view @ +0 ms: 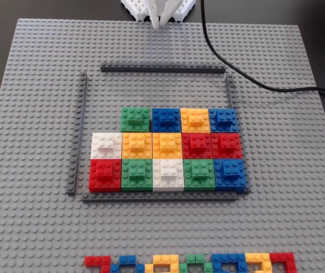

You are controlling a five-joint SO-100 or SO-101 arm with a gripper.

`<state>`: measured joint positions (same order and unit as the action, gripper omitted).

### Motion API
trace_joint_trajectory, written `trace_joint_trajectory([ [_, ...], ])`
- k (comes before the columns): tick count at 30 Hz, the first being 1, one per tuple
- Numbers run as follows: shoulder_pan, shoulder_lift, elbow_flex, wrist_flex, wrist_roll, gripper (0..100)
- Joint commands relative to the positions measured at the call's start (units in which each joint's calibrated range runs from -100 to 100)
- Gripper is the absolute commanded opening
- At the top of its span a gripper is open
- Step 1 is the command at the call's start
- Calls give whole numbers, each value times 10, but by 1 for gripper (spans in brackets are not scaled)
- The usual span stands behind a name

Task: Grab the cube and place it into the grid

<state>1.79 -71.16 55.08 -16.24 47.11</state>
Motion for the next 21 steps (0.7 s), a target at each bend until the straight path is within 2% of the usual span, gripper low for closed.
trace_joint_trajectory([
  [1, -9, -95, 56, -12, -10, 0],
  [13, -16, -288, 234, -28, -12, 0],
  [21, -34, -288, 280, -38, -25, 0],
])
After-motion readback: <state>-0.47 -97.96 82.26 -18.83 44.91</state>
